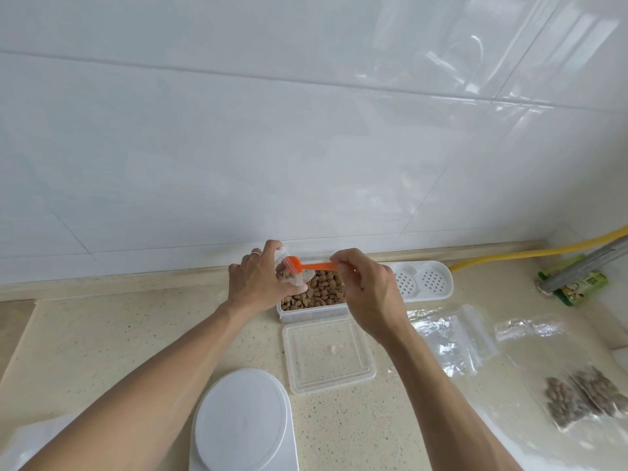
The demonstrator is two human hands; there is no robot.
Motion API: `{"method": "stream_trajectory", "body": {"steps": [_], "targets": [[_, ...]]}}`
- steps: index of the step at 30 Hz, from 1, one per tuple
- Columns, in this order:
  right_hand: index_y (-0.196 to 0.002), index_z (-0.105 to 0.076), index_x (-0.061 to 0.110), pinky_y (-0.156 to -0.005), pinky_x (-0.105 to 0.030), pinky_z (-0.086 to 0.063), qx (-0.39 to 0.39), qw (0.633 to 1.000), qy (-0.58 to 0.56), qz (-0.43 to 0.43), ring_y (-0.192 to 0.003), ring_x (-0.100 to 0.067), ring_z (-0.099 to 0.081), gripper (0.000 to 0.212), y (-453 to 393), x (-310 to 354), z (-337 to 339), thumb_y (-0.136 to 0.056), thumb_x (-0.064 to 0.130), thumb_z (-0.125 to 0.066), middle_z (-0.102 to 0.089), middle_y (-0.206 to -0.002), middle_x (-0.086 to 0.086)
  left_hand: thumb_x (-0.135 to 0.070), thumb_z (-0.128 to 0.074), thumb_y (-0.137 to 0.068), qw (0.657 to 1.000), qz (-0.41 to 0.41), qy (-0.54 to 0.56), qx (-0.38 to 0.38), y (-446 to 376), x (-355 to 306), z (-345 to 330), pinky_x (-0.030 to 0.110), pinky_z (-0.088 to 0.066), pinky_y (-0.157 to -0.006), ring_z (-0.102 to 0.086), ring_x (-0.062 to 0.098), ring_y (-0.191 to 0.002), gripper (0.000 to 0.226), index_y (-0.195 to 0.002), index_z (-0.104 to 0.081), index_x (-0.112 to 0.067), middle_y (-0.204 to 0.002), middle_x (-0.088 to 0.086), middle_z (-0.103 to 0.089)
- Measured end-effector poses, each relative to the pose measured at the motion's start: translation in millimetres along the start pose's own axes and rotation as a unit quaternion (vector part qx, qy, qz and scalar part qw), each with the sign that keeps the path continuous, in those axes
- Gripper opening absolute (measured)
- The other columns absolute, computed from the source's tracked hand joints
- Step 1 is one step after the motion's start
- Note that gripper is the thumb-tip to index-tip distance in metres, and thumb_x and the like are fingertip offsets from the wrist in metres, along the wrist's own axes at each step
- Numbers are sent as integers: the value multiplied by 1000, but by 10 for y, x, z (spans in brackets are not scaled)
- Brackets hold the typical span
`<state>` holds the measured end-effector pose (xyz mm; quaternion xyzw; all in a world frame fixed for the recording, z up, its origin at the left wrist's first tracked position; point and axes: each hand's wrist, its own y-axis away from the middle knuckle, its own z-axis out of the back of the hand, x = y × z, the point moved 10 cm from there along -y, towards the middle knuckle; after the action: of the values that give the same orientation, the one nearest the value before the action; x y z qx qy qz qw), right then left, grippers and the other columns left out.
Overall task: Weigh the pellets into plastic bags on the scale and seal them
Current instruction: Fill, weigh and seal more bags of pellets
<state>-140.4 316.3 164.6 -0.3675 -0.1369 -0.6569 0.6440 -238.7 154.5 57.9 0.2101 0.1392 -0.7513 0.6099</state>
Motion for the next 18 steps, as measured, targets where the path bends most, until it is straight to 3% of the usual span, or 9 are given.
{"method": "stream_trajectory", "body": {"steps": [2, 6, 9, 12, 16, 18], "targets": [[-100, -67, 15, -50, -27, -38, -23, 1000, -1, 8, -51, -8, -52, 15, 31, 63, 126, -97, 11, -53, -58, -62, 11, -72, -73, -59, 1000, 5, 16, 6, 47, -16, 46, 40, -38, -88, -54, 23, -114, 92, -131, -33, -30, -120, 2, -60], [-98, -68, 17, -53, -36, -48, -55, 998, 4, -11, -55, -17, -60, 15, 157, 156, 372, -96, 10, -54, -64, -65, 4, -71, -73, -61, 997, 1, 72, 18, 173, -91, 110, 41, -42, -90, -54, 23, -111, 91, -131, -32, -31, -117, 3, -58], [-95, -68, 17, -54, -36, -51, -116, 989, -50, -73, -57, -22, -62, 17, 317, 124, 617, -96, 8, -53, -66, -68, 3, -69, -73, -62, 995, -11, 95, 18, 324, -228, 168, 41, -42, -90, -54, 24, -111, 89, -130, -32, -30, -117, 4, -58], [-94, -68, 15, -50, -25, -48, -203, 953, -146, -170, -56, -19, -63, 16, 580, -86, 855, -96, 7, -54, -65, -69, -2, -70, -72, -62, 998, -9, 69, 7, 525, -355, 220, 40, -39, -88, -53, 25, -114, 87, -127, -32, -29, -122, 4, -57], [-93, -68, 15, -50, -25, -48, -285, 879, -242, -296, -49, -10, -58, 9, 1089, -479, 951, -94, 11, -60, -68, -77, -7, -82, -66, -56, 998, -33, 43, 9, 854, -558, 166, 40, -37, -86, -53, 24, -114, 91, -122, -31, -32, -123, -2, -59], [-92, -68, 14, -49, -23, -48, -315, 841, -265, -351, -49, -9, -57, 6, 1411, -691, 922, -93, 11, -63, -69, -78, -6, -78, -70, -58, 998, -57, 32, 14, 1007, -661, 113, 40, -37, -89, -52, 24, -117, 89, -124, -32, -31, -130, -6, -57]]}}
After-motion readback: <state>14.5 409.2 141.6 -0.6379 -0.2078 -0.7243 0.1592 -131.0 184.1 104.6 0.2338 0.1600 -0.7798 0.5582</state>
